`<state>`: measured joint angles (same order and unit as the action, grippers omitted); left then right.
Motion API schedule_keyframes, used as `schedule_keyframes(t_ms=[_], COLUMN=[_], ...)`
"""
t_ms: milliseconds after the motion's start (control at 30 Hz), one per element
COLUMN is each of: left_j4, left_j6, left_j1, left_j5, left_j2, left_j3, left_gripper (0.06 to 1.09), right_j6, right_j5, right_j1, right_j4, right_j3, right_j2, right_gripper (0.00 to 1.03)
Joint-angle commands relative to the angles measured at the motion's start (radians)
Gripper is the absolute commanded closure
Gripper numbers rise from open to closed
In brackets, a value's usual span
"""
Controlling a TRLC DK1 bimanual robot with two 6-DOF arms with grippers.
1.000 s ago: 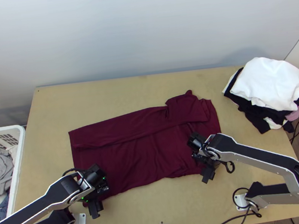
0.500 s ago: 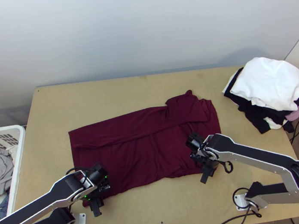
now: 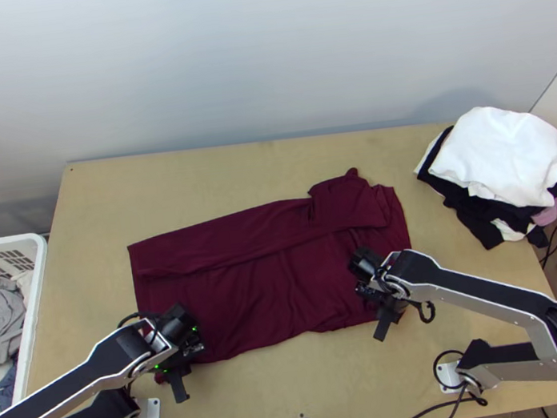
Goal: Fold the t-shirt
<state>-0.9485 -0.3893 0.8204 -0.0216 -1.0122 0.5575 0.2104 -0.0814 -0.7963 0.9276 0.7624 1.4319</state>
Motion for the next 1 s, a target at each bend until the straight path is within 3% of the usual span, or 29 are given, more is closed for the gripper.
schedule_keyframes(t_ms=[0,200,333,567,733,967], left_j4=[-0.036,-0.130,-0.139,-0.156,-0.164,-0.029], left_j6=[-0.014,-0.071,-0.186,-0.431,-0.445,-0.378], left_j1=[-0.046,-0.136,-0.259,-0.764,-0.923,-0.928], left_j5=[0.012,0.057,0.094,0.276,0.361,0.367], left_j2=[0.063,0.129,0.199,0.052,-0.140,-0.249], left_j3=[0.041,0.107,0.107,0.269,0.412,0.406], left_gripper=[1.04,1.05,1.05,1.05,1.05,1.05], right_j6=[0.012,0.037,0.063,0.116,0.144,0.188], right_j5=[0.000,0.011,0.074,0.190,0.235,0.298], right_j1=[0.034,0.071,0.120,0.221,0.289,0.381], right_j4=[0.042,0.122,0.152,0.229,0.232,0.234], right_j3=[0.012,0.060,0.094,0.282,0.408,0.594], right_j2=[-0.053,-0.139,-0.163,-0.102,0.009,0.242], right_gripper=[1.00,1.00,1.00,1.00,1.00,1.00])
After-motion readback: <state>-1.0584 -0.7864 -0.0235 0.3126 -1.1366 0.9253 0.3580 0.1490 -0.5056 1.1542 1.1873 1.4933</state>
